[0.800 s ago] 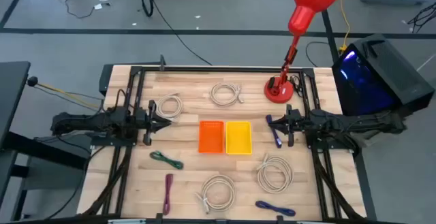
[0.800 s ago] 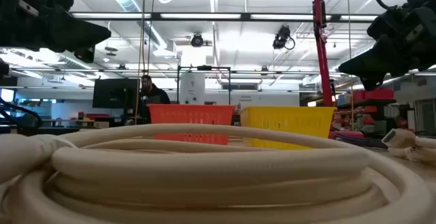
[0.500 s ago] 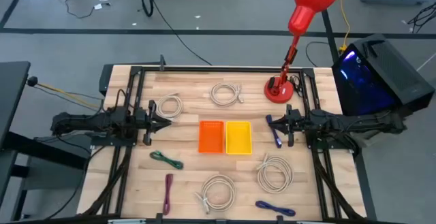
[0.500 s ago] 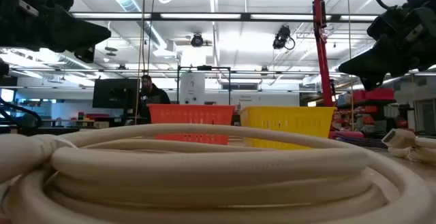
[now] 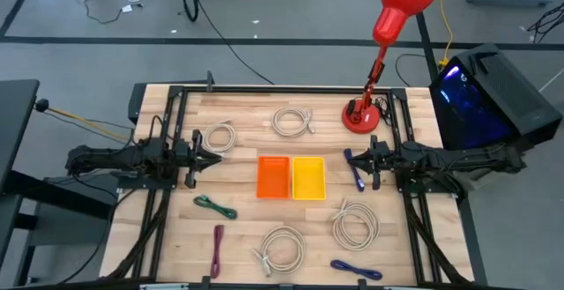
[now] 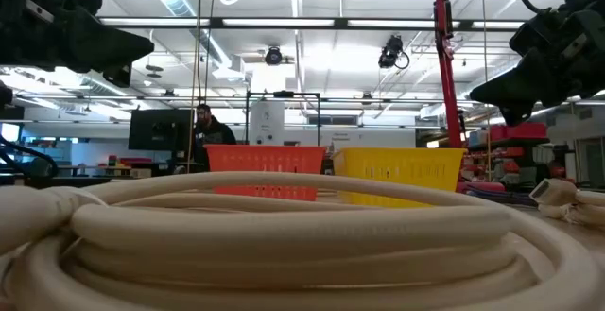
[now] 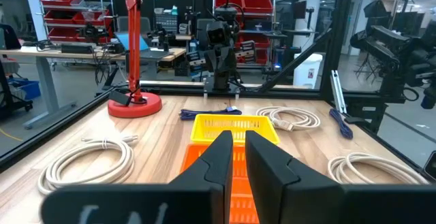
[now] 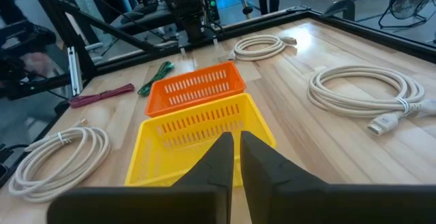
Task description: Pick & Place USB Port
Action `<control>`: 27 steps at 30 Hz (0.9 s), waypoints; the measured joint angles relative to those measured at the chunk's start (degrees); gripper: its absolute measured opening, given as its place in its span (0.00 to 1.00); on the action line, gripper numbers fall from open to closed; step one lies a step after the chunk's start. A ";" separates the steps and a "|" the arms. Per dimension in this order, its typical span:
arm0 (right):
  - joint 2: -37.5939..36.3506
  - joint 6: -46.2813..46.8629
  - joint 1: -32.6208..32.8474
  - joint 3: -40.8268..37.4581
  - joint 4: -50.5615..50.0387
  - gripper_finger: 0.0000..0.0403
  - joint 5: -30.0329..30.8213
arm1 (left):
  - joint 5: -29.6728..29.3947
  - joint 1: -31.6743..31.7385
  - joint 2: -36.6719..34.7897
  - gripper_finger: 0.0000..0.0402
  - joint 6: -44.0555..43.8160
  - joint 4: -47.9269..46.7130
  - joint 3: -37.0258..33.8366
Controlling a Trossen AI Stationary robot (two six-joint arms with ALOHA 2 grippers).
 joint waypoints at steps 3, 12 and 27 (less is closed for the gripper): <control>-0.01 0.00 0.02 -0.01 0.00 0.08 0.02 | 0.00 0.01 0.00 0.11 -0.02 0.00 0.00; 0.01 0.00 0.02 -0.01 0.00 0.08 0.00 | 0.00 0.00 0.01 0.11 0.00 0.00 0.00; -0.01 0.01 0.00 -0.01 0.00 0.08 0.01 | -1.35 -0.01 0.03 0.11 -4.00 10.46 -0.02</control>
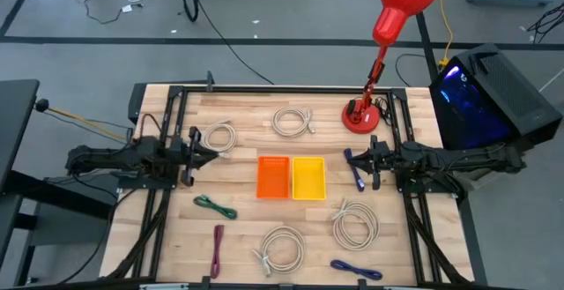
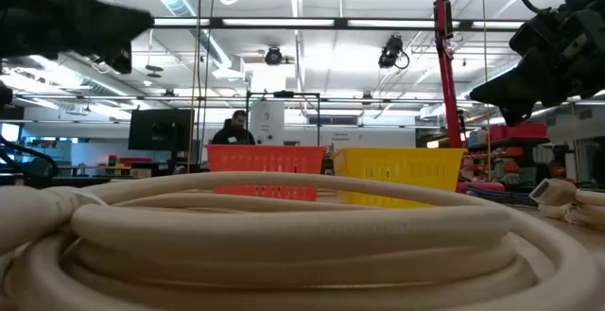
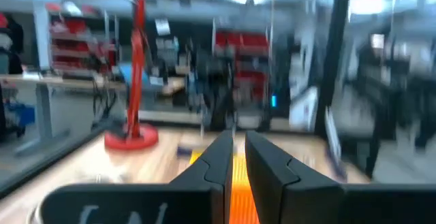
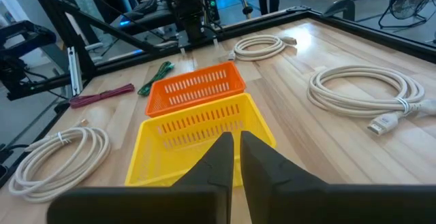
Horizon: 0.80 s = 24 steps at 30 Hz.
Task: Pick & Place USB Port
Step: Put the brown HDMI cable into the yellow bin
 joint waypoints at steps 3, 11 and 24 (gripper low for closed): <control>0.01 0.00 0.01 0.01 0.00 0.08 -0.01 | -3.85 0.00 0.02 0.11 -5.27 2.67 0.00; 0.02 -2.82 0.02 0.00 2.07 0.08 1.51 | -7.29 0.02 0.02 0.11 -18.41 3.98 0.00; 0.00 2.78 -0.03 0.00 23.42 0.08 18.33 | -17.81 0.00 0.02 0.11 -23.51 4.14 0.00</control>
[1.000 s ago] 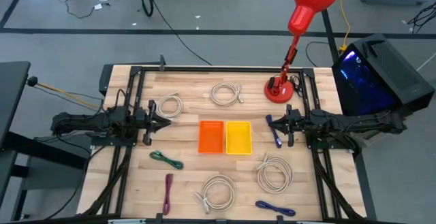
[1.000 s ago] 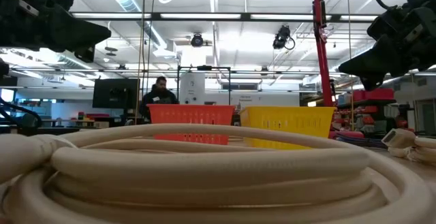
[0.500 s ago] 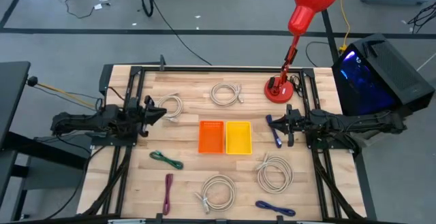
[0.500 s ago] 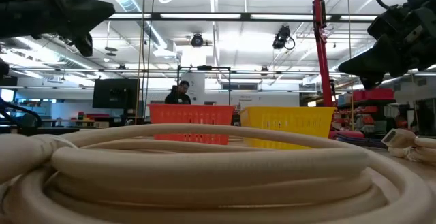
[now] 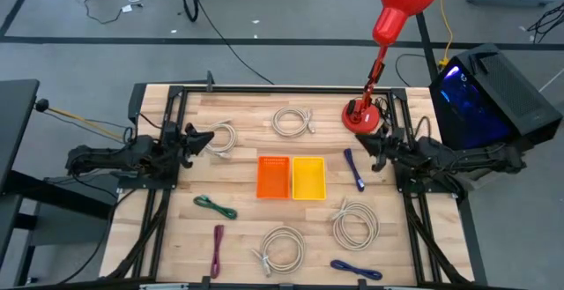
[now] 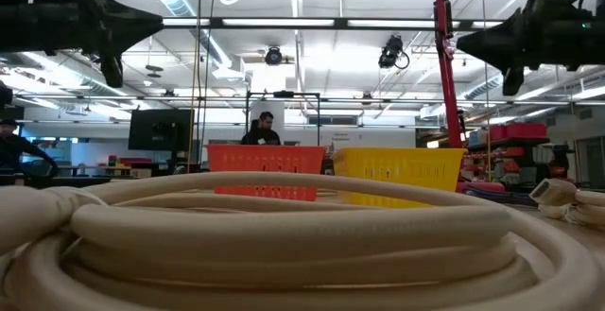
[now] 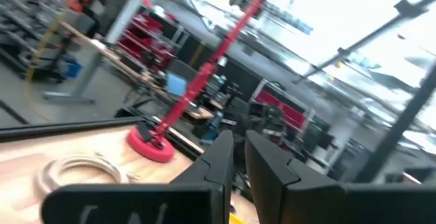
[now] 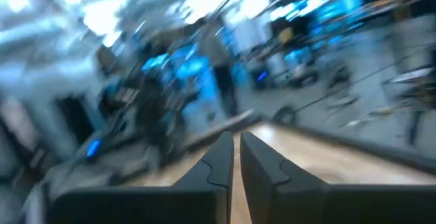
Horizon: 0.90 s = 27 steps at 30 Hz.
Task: Pick & Place USB Port
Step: Put the brown HDMI cable into the yellow bin
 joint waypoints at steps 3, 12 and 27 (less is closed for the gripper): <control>-0.02 3.59 -0.04 0.02 4.00 0.08 3.99 | -4.40 0.00 0.00 0.11 0.58 -0.05 0.00; 0.02 10.16 -0.43 0.00 5.62 0.08 13.58 | -13.49 0.02 0.00 0.11 -5.75 0.05 0.02; 18.61 -3.13 -1.24 36.01 -19.00 0.08 0.06 | -0.07 2.69 12.05 0.11 5.95 -29.05 26.24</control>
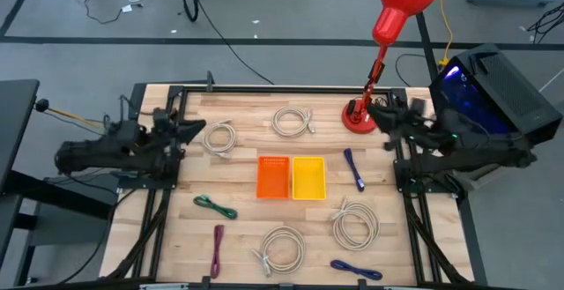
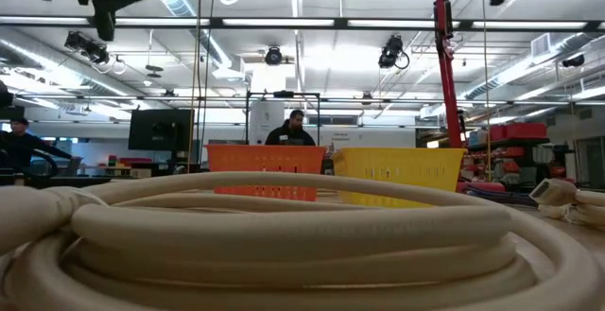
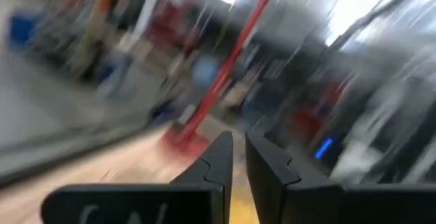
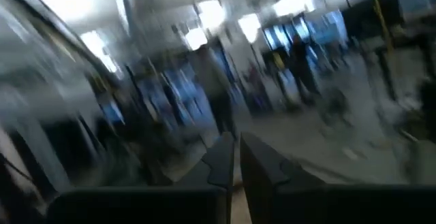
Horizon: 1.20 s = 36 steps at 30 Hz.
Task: Pick & Place USB Port
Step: Put the brown HDMI cable into the yellow bin
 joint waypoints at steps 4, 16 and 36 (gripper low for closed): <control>10.49 -0.33 -1.13 9.46 -5.01 0.08 -2.73 | 1.66 2.04 12.43 0.11 -0.41 -16.80 14.50; 31.44 -0.35 -4.54 22.17 -20.46 0.16 -9.16 | 2.71 7.95 42.78 0.11 13.26 -50.18 51.10; 49.27 -1.71 -11.07 22.24 -7.87 0.53 -16.54 | 10.09 13.80 47.59 0.11 18.63 -41.34 50.85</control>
